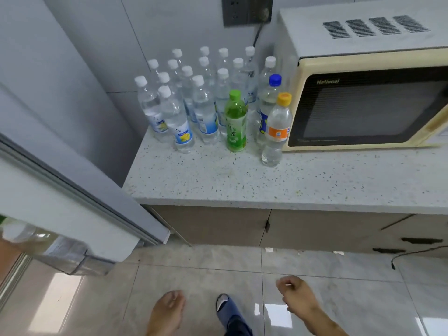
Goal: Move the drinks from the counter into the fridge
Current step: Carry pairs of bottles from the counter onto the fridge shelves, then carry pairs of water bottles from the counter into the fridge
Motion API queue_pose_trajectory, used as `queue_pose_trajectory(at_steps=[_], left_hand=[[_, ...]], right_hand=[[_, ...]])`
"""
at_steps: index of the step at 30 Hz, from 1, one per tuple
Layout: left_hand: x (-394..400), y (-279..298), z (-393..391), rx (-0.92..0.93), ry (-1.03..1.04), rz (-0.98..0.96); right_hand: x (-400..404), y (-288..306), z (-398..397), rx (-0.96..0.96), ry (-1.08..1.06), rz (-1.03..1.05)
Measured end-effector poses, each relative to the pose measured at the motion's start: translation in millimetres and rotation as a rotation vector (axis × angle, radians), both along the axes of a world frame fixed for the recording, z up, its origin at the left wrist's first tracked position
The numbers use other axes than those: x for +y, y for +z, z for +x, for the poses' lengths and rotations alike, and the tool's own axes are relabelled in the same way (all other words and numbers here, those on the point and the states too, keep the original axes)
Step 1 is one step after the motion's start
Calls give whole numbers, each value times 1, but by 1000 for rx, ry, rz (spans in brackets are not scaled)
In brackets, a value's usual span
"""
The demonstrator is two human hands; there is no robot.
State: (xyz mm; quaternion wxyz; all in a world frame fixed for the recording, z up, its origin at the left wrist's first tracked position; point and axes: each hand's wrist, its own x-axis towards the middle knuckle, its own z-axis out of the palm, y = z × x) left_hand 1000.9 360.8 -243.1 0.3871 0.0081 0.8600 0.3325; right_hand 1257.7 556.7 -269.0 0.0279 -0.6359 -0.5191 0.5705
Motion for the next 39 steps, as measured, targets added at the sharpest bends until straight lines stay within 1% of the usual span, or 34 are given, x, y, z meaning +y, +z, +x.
queue_pose_trajectory(at_steps=[5,8,10,12,14,17,21,23,26,29,34,37,39], left_hand=[[69,22,-25,-10,-39,211],[111,47,-41,-5,-67,330],[134,62,-54,9,-101,404],[152,73,-66,32,-119,465],[165,83,-75,58,-115,513],[183,92,-86,91,-111,567],[212,100,-85,121,-71,625],[229,108,-82,128,-70,648],[258,122,-85,192,-38,681],[280,137,-95,300,63,683],[306,172,-132,533,274,662],[321,194,-155,604,314,627],[329,205,-167,626,309,612]], right_hand=[[44,39,-65,114,76,114],[76,68,-105,161,147,259],[94,85,-130,233,150,328],[109,99,-150,304,130,342],[120,109,-165,333,100,381],[137,116,-174,337,30,489],[165,123,-165,324,-137,621],[174,126,-157,314,-146,676],[184,135,-156,379,-32,718],[192,155,-176,468,100,741],[213,206,-244,578,287,823],[231,241,-294,597,356,895],[243,260,-324,555,392,956]])
